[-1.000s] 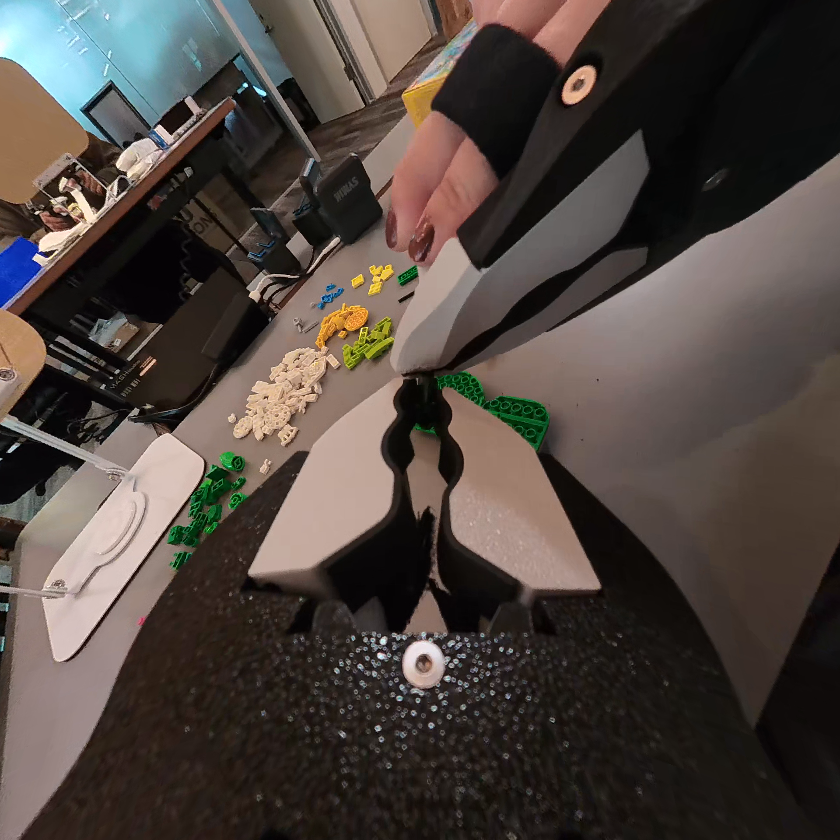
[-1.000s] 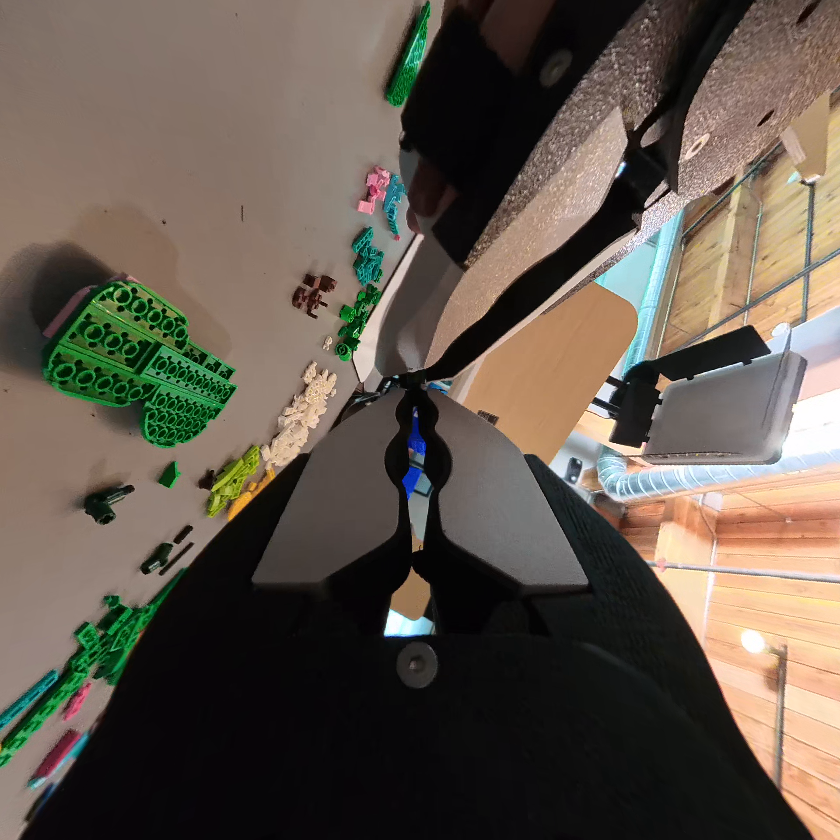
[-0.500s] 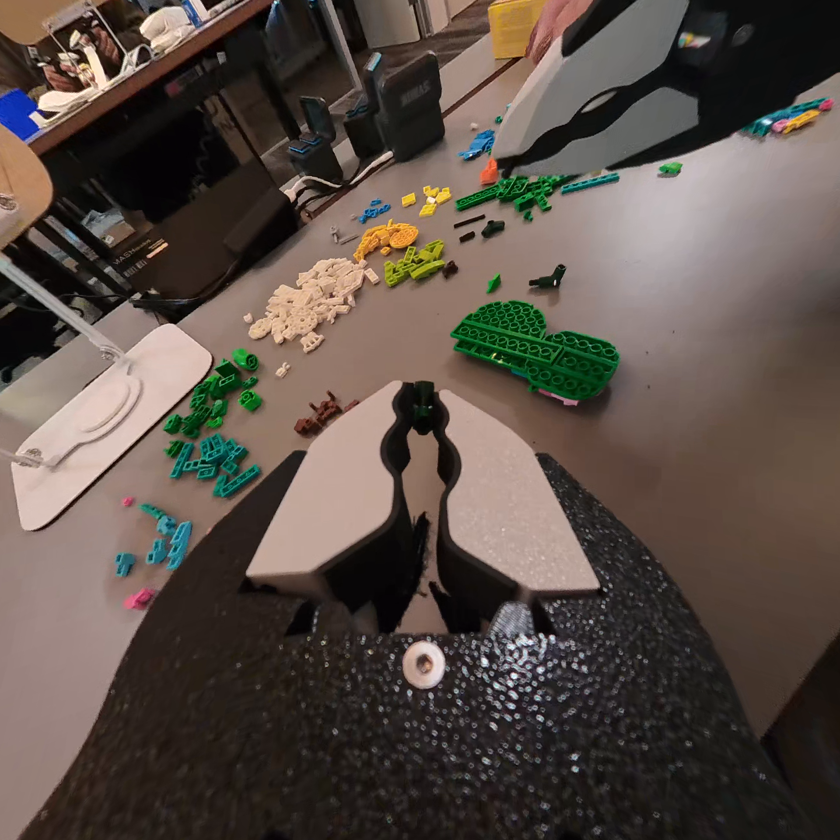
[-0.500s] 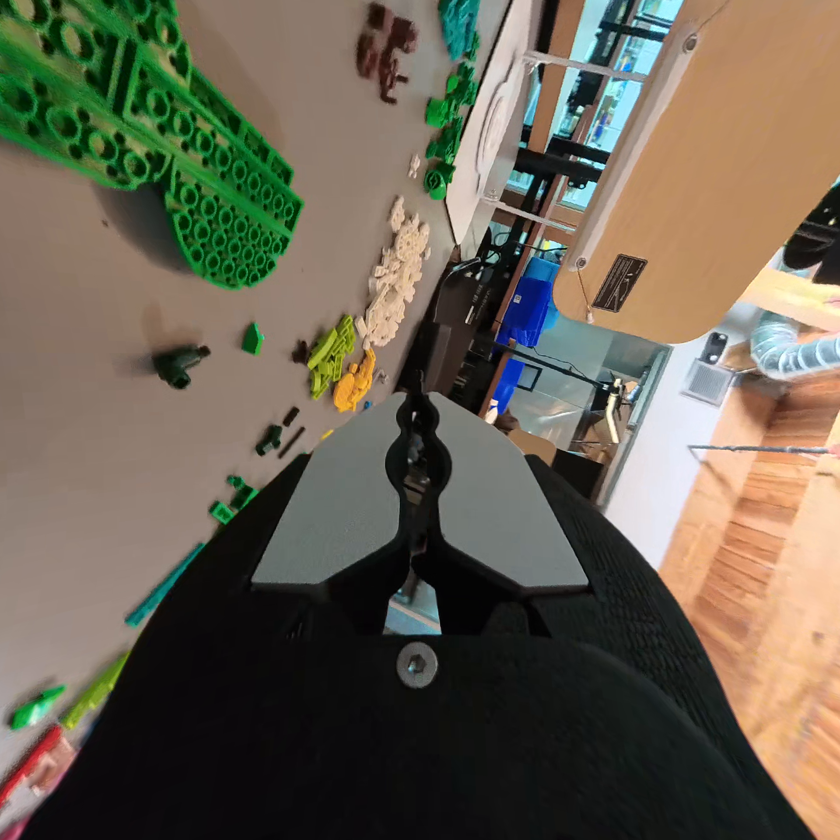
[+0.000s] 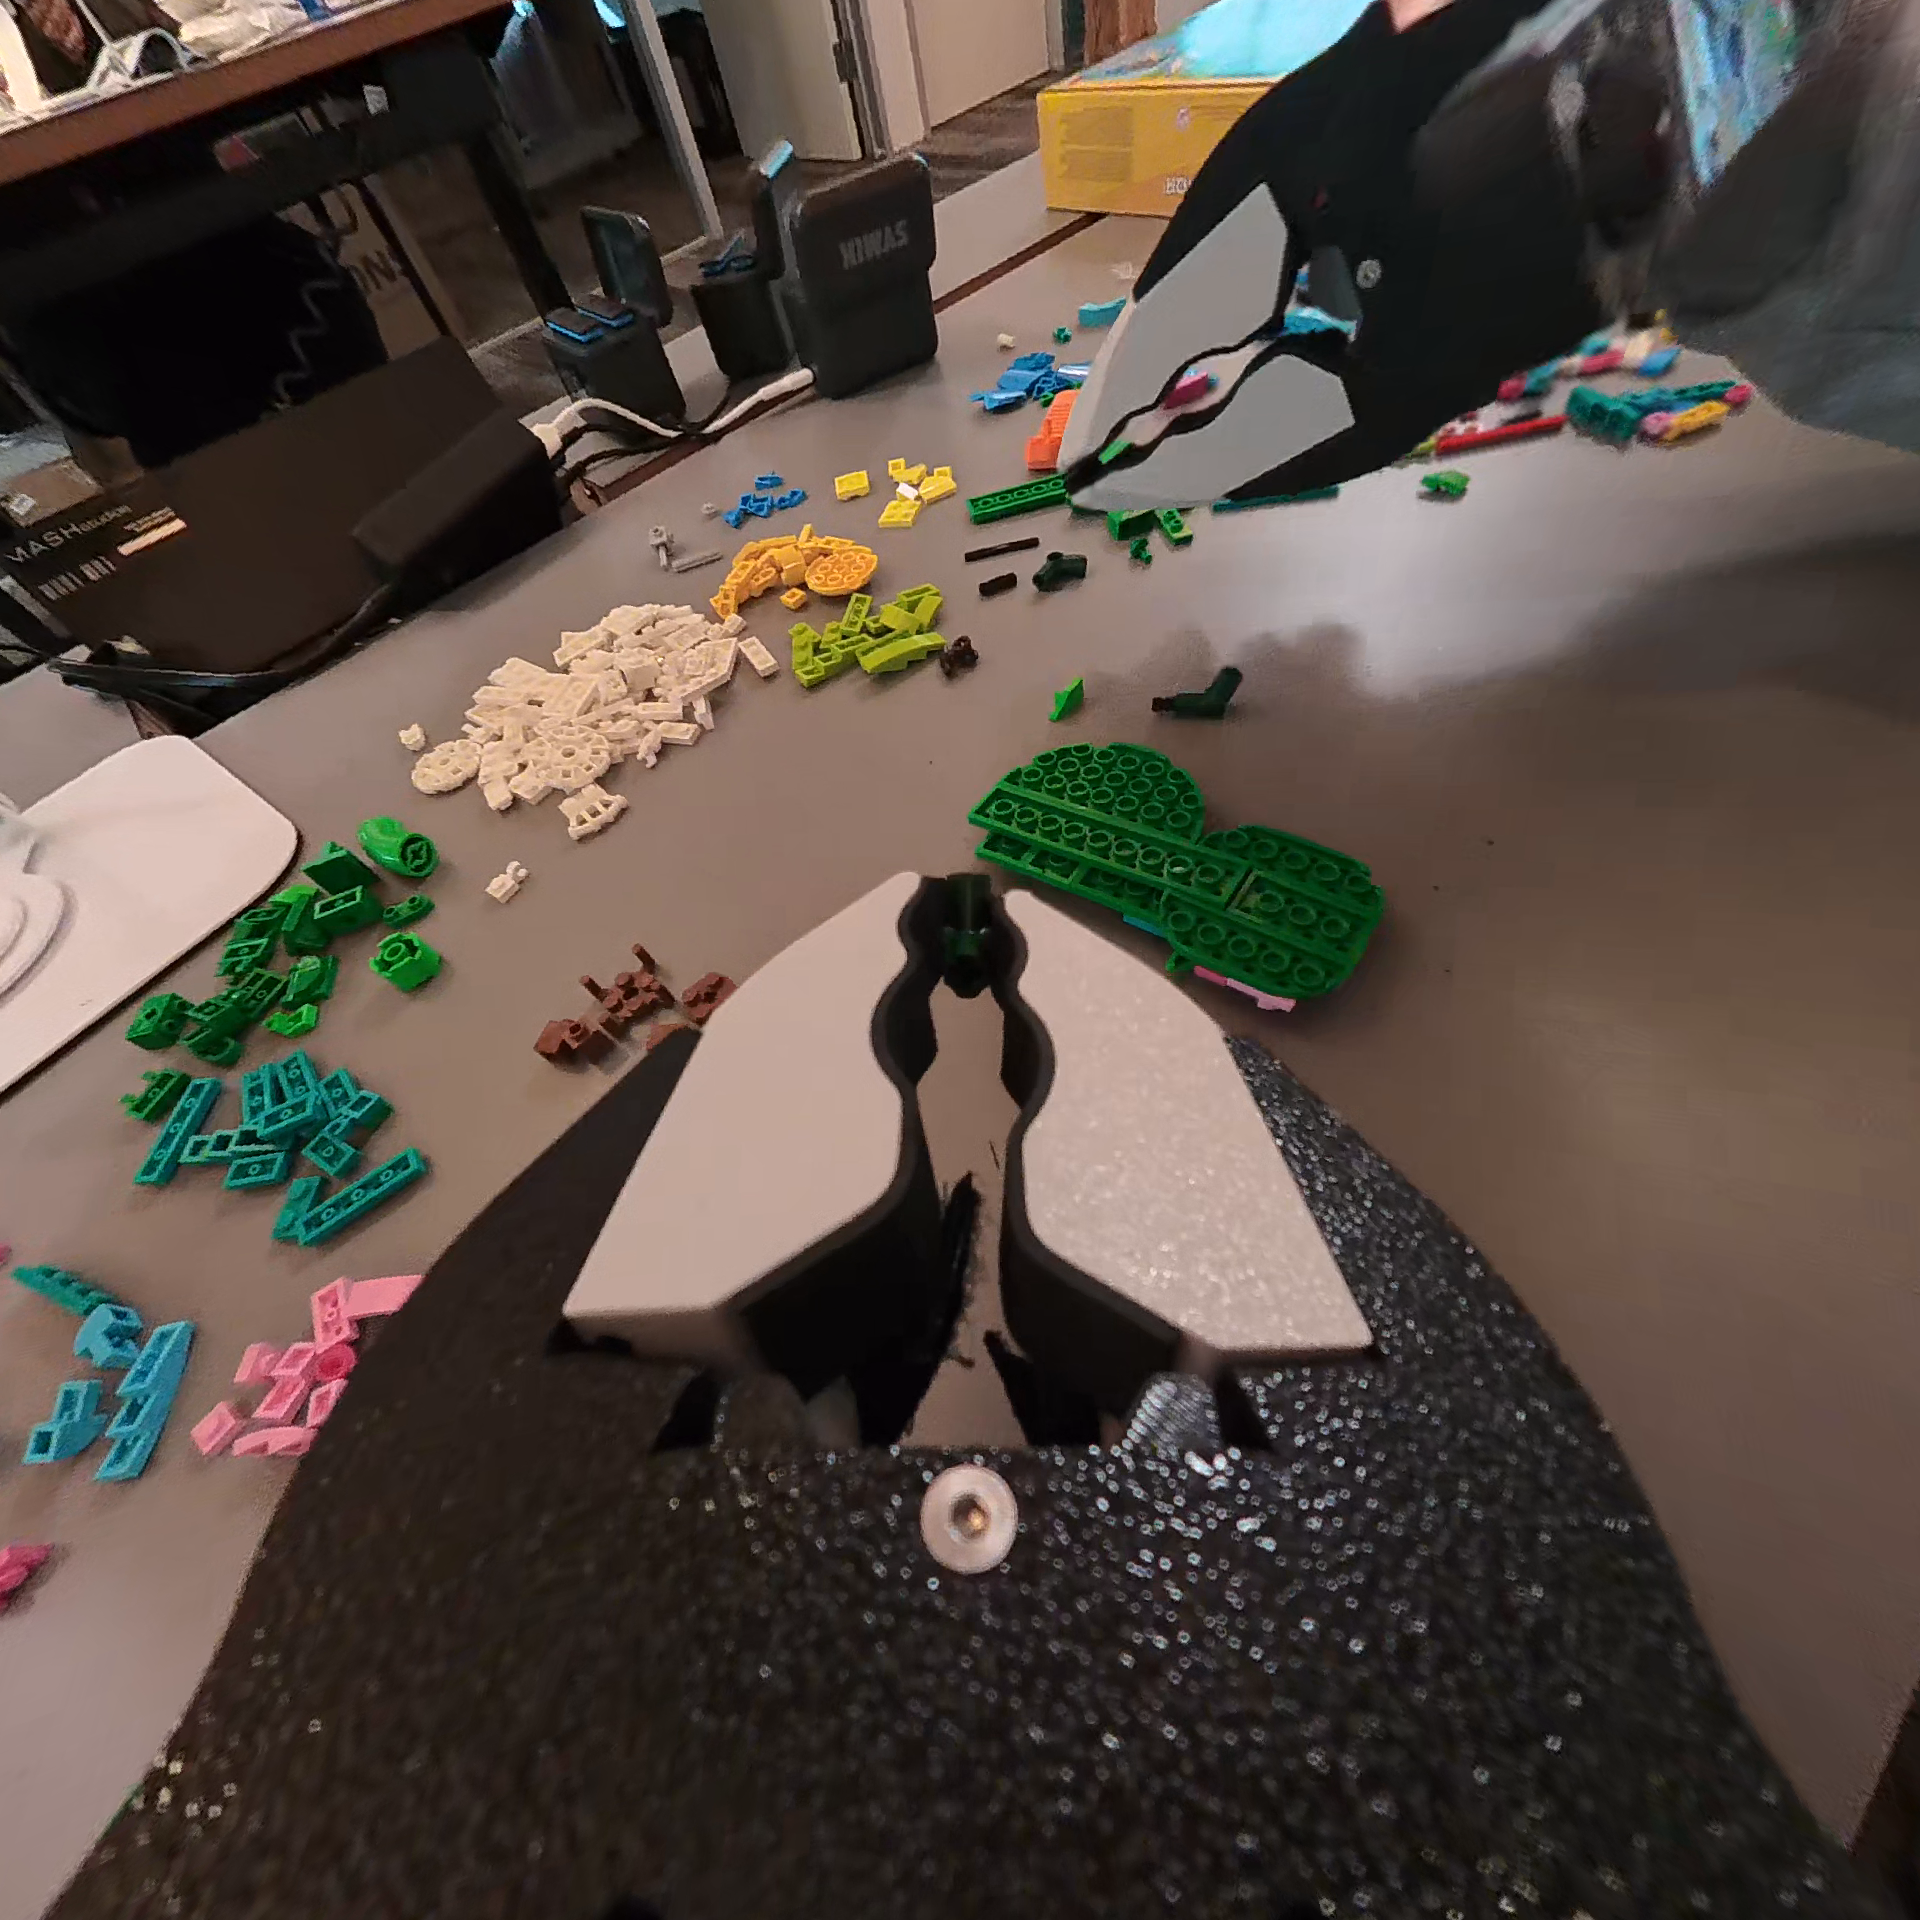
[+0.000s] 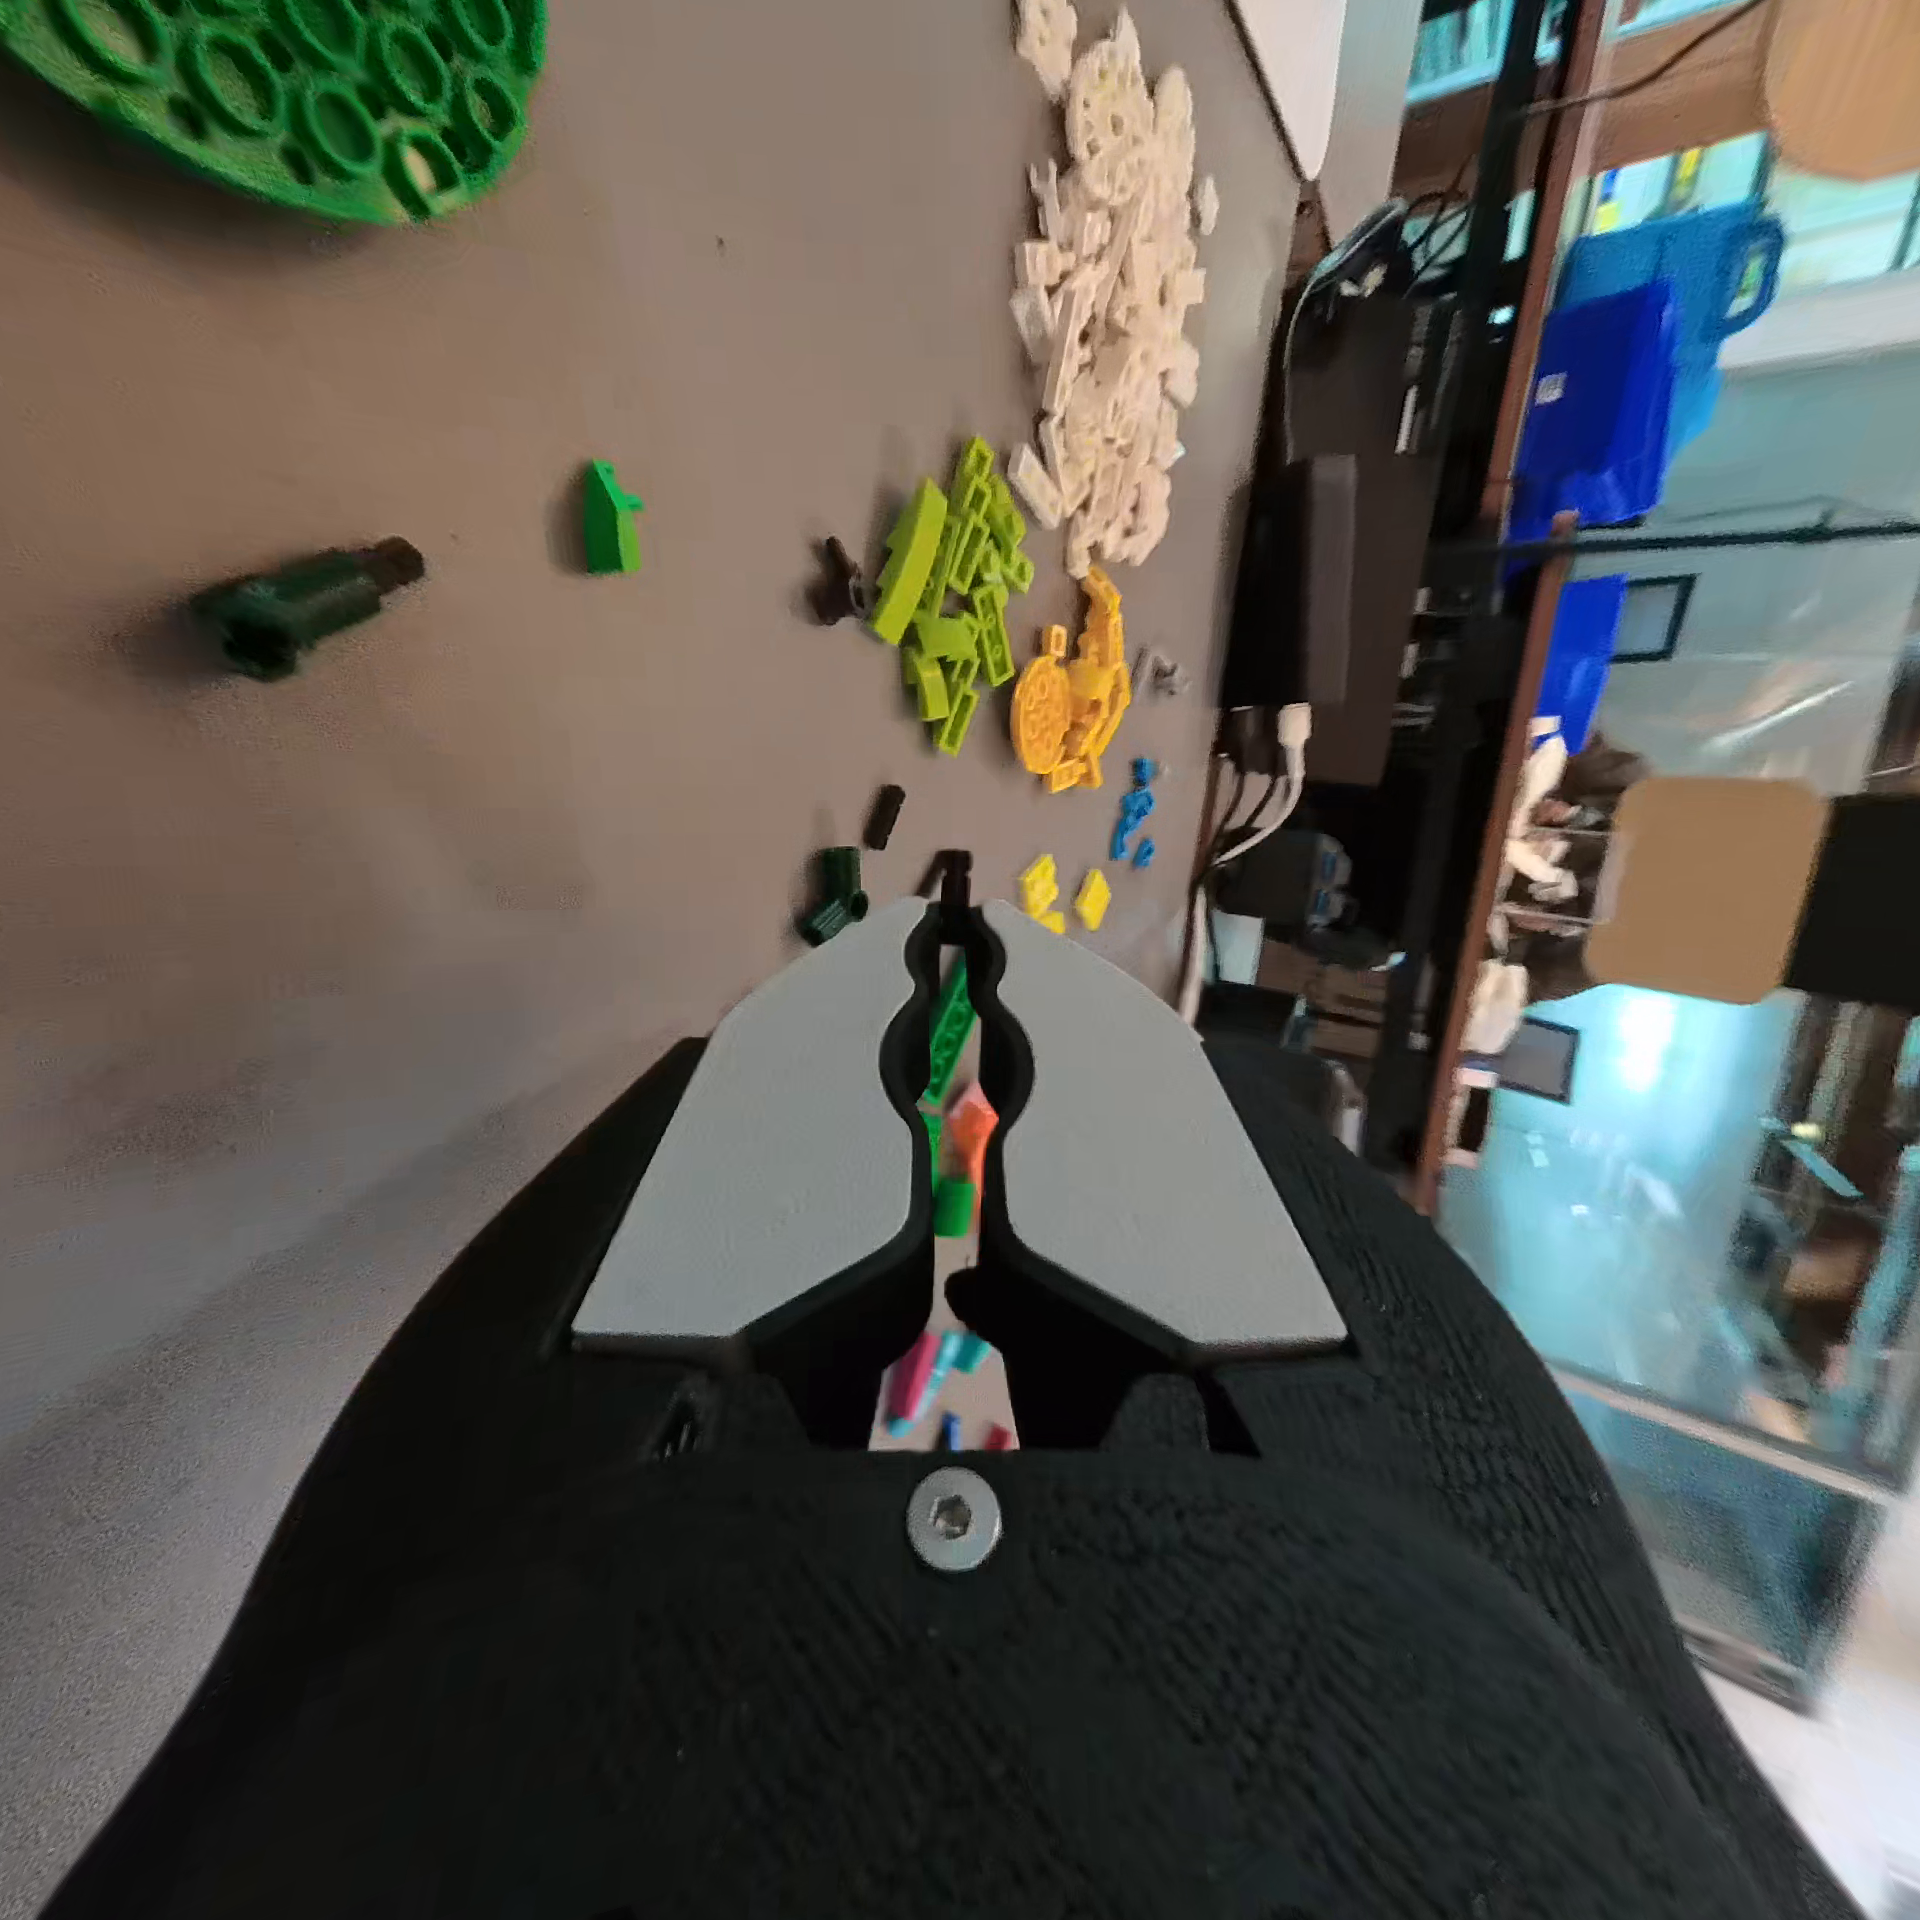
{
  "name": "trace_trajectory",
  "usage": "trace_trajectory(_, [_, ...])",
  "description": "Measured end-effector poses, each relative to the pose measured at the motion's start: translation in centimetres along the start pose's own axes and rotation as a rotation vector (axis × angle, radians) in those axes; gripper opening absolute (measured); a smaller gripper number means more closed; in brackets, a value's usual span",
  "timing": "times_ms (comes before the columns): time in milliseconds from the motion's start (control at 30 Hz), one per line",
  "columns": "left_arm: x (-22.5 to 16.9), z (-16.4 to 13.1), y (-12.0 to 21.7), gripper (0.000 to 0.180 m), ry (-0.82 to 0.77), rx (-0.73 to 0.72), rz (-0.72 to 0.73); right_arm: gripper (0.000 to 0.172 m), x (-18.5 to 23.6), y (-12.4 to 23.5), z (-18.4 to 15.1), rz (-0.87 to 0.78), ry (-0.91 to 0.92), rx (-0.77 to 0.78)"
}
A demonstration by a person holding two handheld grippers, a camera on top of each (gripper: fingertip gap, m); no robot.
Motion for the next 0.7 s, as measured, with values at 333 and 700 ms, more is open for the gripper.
trace_trajectory(333, [0.2, -0.2, -0.2, 0.009, -0.002, -0.005, 0.014, 0.006, 0.0, -3.8, -1.9, 0.075, -0.125, 0.048])
trace_trajectory(700, [0.8, -0.9, 0.2, 0.009, 0.032, -0.004, 0.006, 0.022, -2.5, -1.3, -1.2, -0.025, -0.386, -0.061])
Point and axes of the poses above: each gripper's, where its closed fingertips meet, y back along the fingers, z out of its top, x = y × z across the jaws, the point moved 6 cm from there along y, back along the fingers, and after that the axes turned 4 degrees about x, right-handed, at the moved point
